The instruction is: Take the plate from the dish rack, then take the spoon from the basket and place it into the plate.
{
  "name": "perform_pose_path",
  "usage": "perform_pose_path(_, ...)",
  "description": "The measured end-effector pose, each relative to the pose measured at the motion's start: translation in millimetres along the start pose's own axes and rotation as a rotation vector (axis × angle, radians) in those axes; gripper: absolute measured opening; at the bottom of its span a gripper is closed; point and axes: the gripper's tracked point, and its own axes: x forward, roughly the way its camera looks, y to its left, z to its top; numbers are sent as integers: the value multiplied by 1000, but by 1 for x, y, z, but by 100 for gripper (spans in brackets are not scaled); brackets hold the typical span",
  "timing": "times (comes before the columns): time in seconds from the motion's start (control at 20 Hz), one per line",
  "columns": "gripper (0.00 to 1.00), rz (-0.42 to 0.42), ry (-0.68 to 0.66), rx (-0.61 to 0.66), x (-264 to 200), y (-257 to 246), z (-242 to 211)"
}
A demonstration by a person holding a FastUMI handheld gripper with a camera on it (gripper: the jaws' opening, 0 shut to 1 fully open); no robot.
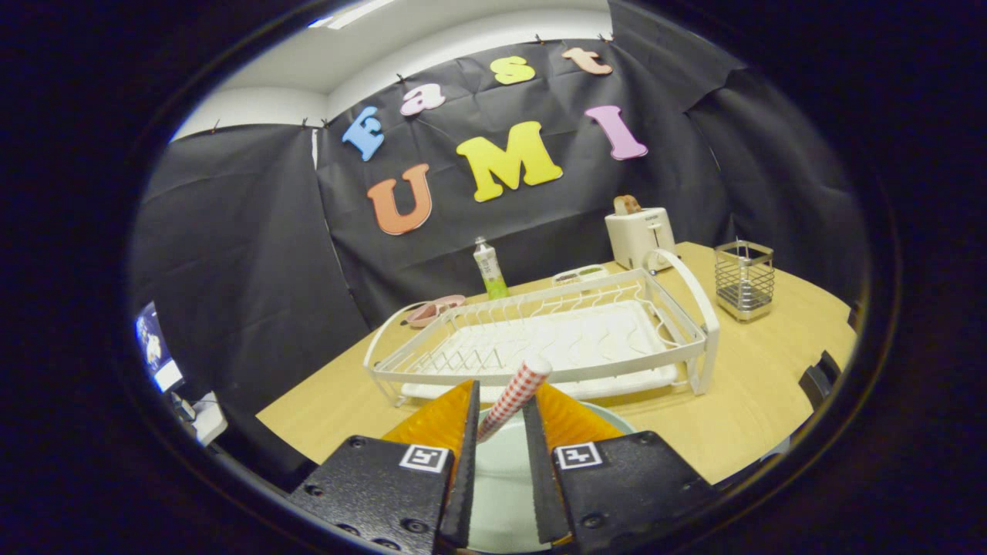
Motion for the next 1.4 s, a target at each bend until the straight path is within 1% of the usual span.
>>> perform_pose_path(0.1, 57, -9, -11, 17, 0, -7, 5)
perform_pose_path(0.25, 88, -50, -38, 24, -4, -23, 15)
perform_pose_path(0.4, 97, -83, -93, 0, -8, -33, 35)
perform_pose_path(0.55, 97, -105, -118, -48, -13, -36, 48)
perform_pose_path(0.8, 97, -142, -168, -171, -32, -32, 60)
perform_pose_path(0.9, 99, -145, -193, -201, -41, -29, 65)
perform_pose_path(1.05, 100, -143, -202, -205, -56, -24, 62)
perform_pose_path(1.4, 100, -159, -223, -209, -73, -18, 63)
